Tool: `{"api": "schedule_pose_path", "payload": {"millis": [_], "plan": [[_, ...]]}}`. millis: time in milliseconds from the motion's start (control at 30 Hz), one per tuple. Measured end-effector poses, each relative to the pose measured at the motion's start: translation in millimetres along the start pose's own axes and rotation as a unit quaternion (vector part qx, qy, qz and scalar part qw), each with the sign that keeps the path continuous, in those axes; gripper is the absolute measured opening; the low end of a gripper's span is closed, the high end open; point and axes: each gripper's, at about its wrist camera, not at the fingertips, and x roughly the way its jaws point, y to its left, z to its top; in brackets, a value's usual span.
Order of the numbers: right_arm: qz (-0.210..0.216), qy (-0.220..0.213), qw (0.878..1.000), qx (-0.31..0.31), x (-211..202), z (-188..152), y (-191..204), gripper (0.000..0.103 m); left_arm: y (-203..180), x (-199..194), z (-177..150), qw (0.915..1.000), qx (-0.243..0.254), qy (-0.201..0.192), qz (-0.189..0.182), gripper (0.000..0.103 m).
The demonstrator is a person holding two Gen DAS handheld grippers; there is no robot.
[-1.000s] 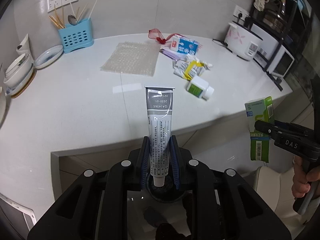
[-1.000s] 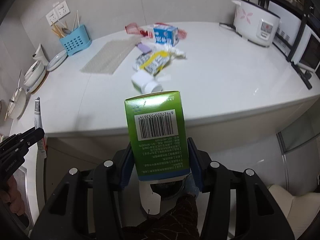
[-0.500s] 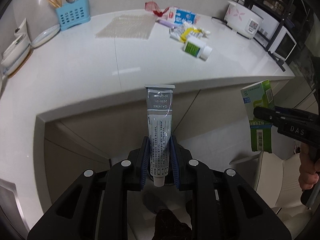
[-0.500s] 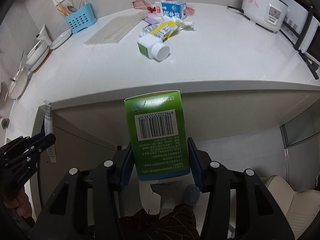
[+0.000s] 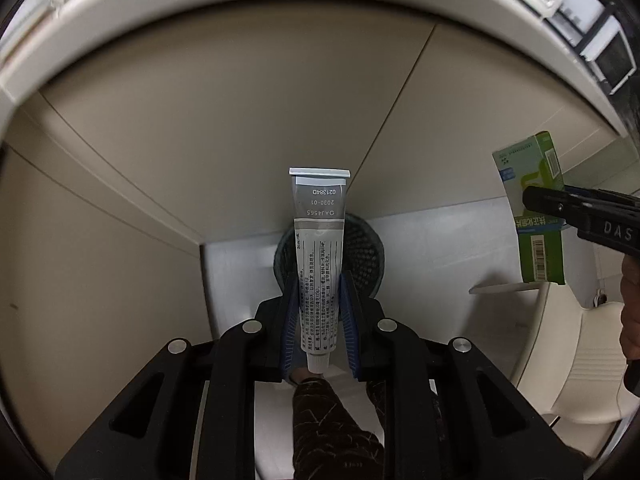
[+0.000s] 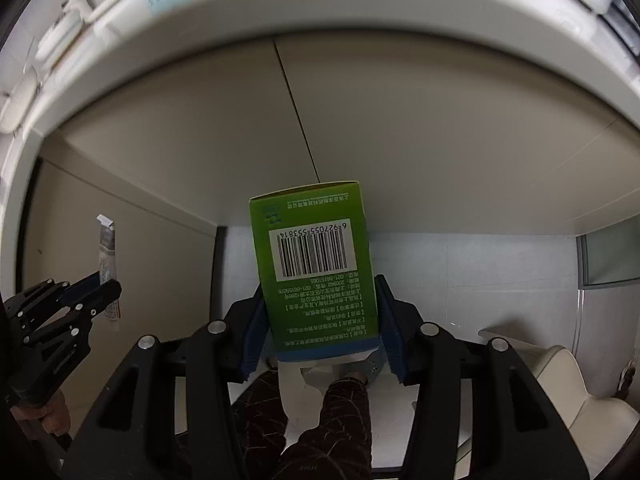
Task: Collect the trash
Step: 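Carry the tube and box down over the green wastebasket with both tools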
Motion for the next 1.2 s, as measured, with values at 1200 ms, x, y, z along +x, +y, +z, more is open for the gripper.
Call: {"api": "schedule_pose_path", "payload": {"millis": [1200], "plan": [[0.002, 0.079, 0.997, -0.012, 385, -59, -43, 0.047, 6, 445, -57, 0.9938, -0.027, 0.107, -0.01, 0.02]]}}
